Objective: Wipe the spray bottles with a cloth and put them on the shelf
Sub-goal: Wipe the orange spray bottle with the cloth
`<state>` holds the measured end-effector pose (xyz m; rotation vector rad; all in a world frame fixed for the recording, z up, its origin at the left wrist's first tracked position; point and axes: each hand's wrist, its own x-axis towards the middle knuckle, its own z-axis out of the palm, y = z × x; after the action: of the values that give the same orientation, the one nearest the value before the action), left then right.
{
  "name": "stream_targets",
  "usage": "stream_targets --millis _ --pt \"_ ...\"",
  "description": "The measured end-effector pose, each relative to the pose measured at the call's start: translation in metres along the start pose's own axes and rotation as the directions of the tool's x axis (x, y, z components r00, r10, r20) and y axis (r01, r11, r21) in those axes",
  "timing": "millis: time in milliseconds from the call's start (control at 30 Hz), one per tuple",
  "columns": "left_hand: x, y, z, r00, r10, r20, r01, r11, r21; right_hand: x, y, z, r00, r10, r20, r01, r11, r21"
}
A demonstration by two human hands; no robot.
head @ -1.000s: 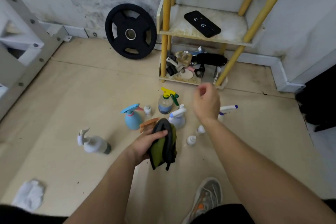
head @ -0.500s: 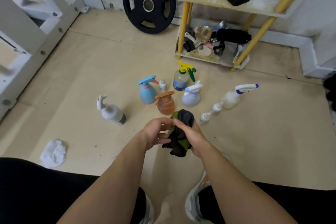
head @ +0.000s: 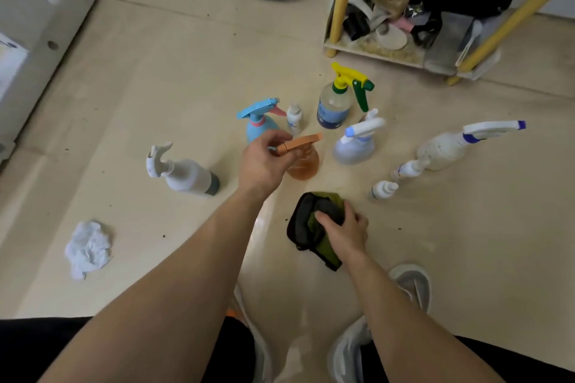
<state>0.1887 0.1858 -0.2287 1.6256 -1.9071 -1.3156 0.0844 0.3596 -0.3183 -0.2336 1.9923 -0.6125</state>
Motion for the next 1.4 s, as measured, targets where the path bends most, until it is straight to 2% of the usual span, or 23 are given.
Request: stream_targets --millis 67,133,167,300,433,500,533,600,633,700,767,867,1033,1167,1400 --pt "0.003 -0.001 0.002 1.000 0.029 0.005 -0.029 0.999 -0.016 0.002 -0.001 0.013 0.990 -0.136 -0.047 0.118 0.953 -0.278" --pt "0.003 -0.003 0.003 0.999 0.051 0.004 -0.051 0.999 -0.020 0.002 -0.002 0.030 0.954 -0.290 -0.071 0.205 0.812 -0.547" --pt "0.004 -0.004 0.003 0.998 0.061 0.001 -0.061 0.998 -0.016 0.003 -0.002 0.040 0.943 -0.324 -0.071 0.215 0.760 -0.614" --pt "0.005 -0.005 0.005 0.996 0.085 -0.014 -0.085 0.996 -0.006 0.011 0.002 0.061 0.962 -0.267 -0.055 0.142 0.665 -0.733" --pt "0.001 0.000 0.002 0.996 0.087 -0.012 -0.086 0.996 0.034 0.012 0.000 0.048 0.935 -0.348 -0.064 0.178 0.620 -0.764" --pt "-0.003 0.004 -0.002 0.996 0.082 -0.025 -0.081 0.996 0.041 0.007 -0.001 0.035 0.954 -0.296 -0.049 0.178 0.690 -0.701" --pt "-0.006 0.009 -0.005 0.996 0.083 -0.032 -0.082 0.996 0.036 0.002 -0.001 0.026 0.970 -0.241 -0.035 0.167 0.762 -0.626" --pt "-0.013 0.022 -0.015 0.996 0.085 -0.034 -0.085 0.996 0.008 -0.011 -0.001 0.005 0.991 -0.132 0.026 0.132 0.922 -0.363" --pt "-0.018 0.031 -0.021 0.996 0.087 -0.025 -0.087 0.996 -0.010 -0.021 -0.001 -0.007 0.992 -0.096 0.078 0.111 0.968 -0.224" --pt "-0.030 0.050 -0.035 0.994 0.108 -0.005 -0.108 0.993 -0.039 -0.043 -0.005 -0.030 0.983 -0.074 0.170 0.081 0.996 -0.035" --pt "-0.047 0.071 -0.051 0.990 0.139 -0.003 -0.139 0.987 -0.076 -0.072 -0.017 -0.053 0.974 -0.110 0.199 0.091 0.991 0.099" --pt "-0.072 0.103 -0.076 0.981 0.189 -0.047 -0.193 0.975 -0.112 -0.117 -0.046 -0.081 0.970 -0.194 0.145 0.147 0.947 0.285" --pt "-0.110 0.163 -0.121 0.957 0.282 -0.073 -0.290 0.943 -0.166 -0.197 -0.119 -0.126 0.924 -0.382 -0.013 0.328 0.775 0.541" --pt "-0.132 0.201 -0.156 0.930 0.365 -0.044 -0.365 0.906 -0.216 -0.251 -0.175 -0.167 0.870 -0.487 -0.075 0.425 0.665 0.613" --pt "-0.146 0.225 -0.172 0.881 0.462 0.097 -0.434 0.874 -0.219 -0.279 -0.219 -0.205 0.822 -0.570 -0.004 0.449 0.644 0.619"
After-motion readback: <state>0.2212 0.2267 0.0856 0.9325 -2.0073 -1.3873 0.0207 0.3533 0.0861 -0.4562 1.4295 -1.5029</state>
